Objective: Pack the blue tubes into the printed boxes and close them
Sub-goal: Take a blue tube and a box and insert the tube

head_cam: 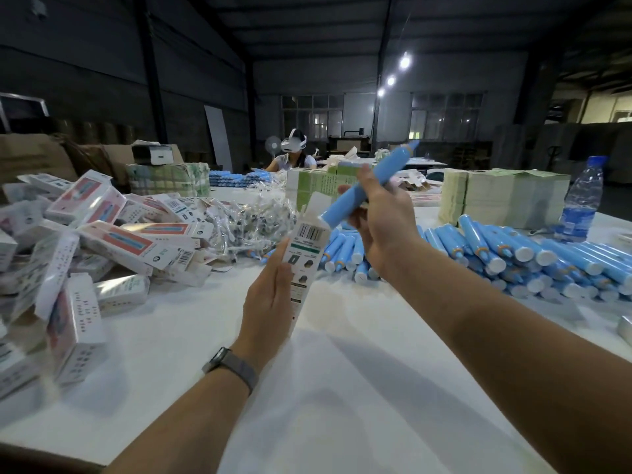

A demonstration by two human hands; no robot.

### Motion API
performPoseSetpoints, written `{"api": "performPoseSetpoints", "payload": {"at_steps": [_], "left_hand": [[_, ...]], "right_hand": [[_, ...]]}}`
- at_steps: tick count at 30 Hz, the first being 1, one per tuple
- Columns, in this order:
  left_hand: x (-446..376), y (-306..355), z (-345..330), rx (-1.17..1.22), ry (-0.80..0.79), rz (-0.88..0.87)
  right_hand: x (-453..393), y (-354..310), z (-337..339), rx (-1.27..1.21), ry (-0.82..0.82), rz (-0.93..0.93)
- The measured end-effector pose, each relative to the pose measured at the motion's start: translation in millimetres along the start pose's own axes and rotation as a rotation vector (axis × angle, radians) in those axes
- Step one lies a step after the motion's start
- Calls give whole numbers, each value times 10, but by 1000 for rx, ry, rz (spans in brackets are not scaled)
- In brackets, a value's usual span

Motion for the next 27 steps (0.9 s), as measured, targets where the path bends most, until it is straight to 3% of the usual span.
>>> {"api": "performPoseSetpoints", "payload": {"at_steps": [4,9,17,27], "left_hand": [[3,118,18,-119,18,-76],[-4,145,19,-176,8,-101],[-12,122,49,-162,45,-41],[-33,154,45,-231,53,-74]], "right_hand": [[63,-287,-124,253,-44,278],[75,-380,-187,519,-32,450],[104,-404,-163,634,-36,587],[110,-290,-130,643,-14,593]]}}
Point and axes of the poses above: each hand's wrist, its own x-axis away from the middle knuckle, its own z-axis out of the back of the hand, y = z × x, the point moved 10 cm from there along -x, towards the middle knuckle, and after that the axes turned 6 degrees about x, right-handed, at the moved point
